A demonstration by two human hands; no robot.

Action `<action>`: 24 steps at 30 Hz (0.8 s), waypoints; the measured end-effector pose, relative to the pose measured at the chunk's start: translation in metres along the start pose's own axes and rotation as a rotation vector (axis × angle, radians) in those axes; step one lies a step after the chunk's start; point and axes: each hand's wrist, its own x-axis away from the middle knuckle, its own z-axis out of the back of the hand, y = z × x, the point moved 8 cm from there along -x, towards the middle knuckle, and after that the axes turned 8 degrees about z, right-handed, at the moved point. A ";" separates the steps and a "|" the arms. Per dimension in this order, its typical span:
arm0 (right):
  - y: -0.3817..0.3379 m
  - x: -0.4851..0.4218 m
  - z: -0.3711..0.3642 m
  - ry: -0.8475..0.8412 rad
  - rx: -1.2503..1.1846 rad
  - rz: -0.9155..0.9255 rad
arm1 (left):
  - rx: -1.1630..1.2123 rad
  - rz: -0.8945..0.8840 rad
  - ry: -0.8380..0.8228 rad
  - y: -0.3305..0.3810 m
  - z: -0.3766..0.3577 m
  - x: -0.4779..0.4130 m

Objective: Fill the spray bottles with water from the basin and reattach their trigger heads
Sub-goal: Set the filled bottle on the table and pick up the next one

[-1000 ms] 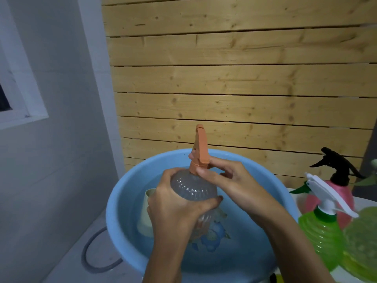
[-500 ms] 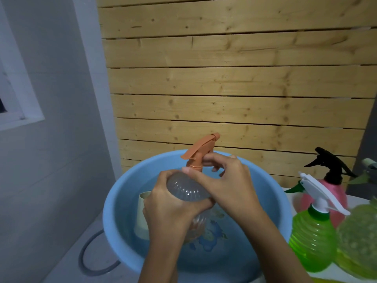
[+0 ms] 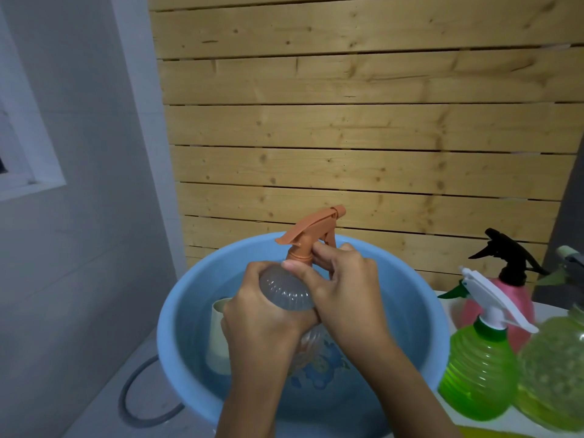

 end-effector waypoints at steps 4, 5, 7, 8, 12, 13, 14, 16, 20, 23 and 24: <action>-0.002 -0.003 0.002 -0.001 -0.046 0.012 | -0.042 -0.011 -0.009 0.006 0.001 0.003; -0.002 -0.003 0.003 -0.003 -0.057 -0.005 | -0.050 -0.012 -0.010 0.007 0.002 0.004; 0.000 -0.004 0.007 0.001 -0.116 -0.050 | -0.049 -0.008 -0.018 0.009 0.002 0.005; 0.000 -0.005 0.008 -0.018 -0.175 -0.077 | -0.048 -0.002 -0.023 0.010 0.002 0.005; -0.001 -0.003 0.000 -0.227 -0.434 -0.185 | -0.040 0.009 -0.026 0.015 0.001 0.007; -0.002 -0.003 0.003 -0.244 -0.449 -0.197 | -0.037 0.010 -0.027 0.017 0.000 0.007; -0.004 -0.005 0.006 -0.239 -0.460 -0.205 | -0.041 0.008 -0.029 0.018 -0.001 0.008; -0.007 -0.009 0.014 -0.209 -0.473 -0.204 | -0.043 0.007 -0.038 0.022 -0.003 0.009; -0.010 -0.015 0.027 -0.165 -0.394 -0.158 | -0.035 0.008 -0.061 0.031 -0.015 0.012; -0.004 -0.021 0.043 -0.045 -0.241 -0.117 | -0.035 -0.010 -0.081 0.043 -0.029 0.021; -0.002 -0.024 0.050 -0.007 -0.197 -0.107 | -0.050 -0.025 -0.089 0.048 -0.034 0.025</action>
